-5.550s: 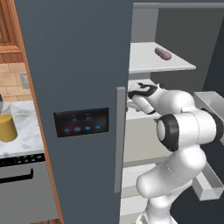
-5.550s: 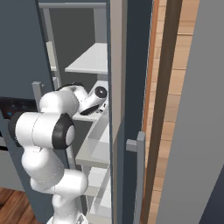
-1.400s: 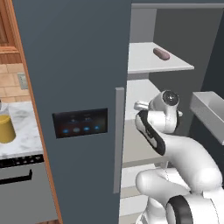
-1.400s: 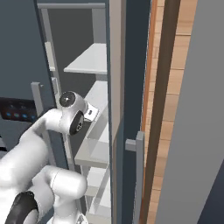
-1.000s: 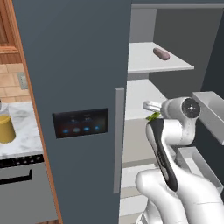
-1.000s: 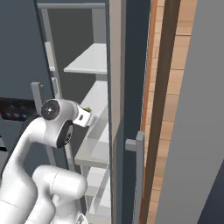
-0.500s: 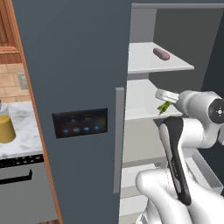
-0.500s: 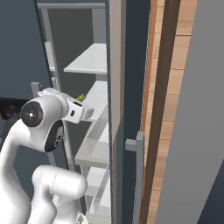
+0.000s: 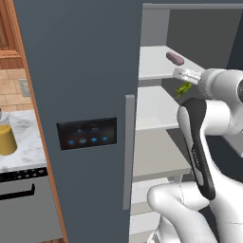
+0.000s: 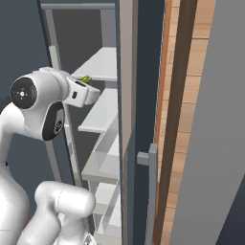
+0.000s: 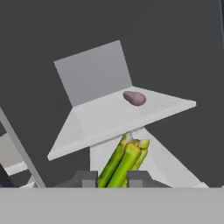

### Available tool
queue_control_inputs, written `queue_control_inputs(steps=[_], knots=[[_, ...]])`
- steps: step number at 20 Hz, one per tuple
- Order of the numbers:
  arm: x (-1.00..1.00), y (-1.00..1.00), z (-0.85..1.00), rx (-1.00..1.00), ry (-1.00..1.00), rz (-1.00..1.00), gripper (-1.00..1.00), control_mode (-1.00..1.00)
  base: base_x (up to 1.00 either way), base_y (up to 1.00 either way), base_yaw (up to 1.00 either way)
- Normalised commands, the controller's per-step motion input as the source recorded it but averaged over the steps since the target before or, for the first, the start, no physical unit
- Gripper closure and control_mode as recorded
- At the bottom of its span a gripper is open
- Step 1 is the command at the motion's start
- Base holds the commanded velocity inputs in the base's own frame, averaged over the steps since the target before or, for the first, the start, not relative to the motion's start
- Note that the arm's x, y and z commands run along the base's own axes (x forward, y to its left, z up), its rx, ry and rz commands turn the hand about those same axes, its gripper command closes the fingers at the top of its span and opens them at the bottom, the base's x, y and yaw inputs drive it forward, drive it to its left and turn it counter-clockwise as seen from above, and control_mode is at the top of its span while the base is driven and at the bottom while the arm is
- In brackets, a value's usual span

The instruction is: Move the salami and asparagus from the second highest shelf to the top shelf to make space. Then, place the pitcher from the counter on the cleared second highest shelf.

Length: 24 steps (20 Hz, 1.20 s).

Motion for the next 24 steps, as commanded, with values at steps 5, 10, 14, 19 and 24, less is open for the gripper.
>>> queue_control_inputs(steps=[5, 10, 14, 19, 24], knots=[[0.30, -0.01, 0.40, 0.00, 0.00, -0.01, 1.00, -1.00, 0.00, 0.00, 0.00], [0.44, -0.07, -0.01, 0.00, -0.01, 0.00, 1.00, -1.00, 0.00, 0.00, 0.00], [0.57, -0.08, -0.20, 0.00, -0.03, 0.00, 1.00, -1.00, 0.00, 0.00, 0.00], [0.67, -0.10, -0.24, 0.00, -0.01, 0.00, 1.00, -1.00, 0.00, 0.00, 0.00], [0.75, -0.12, -0.24, 0.00, 0.00, 0.00, 1.00, -1.00, 0.00, 0.00, 0.00]])
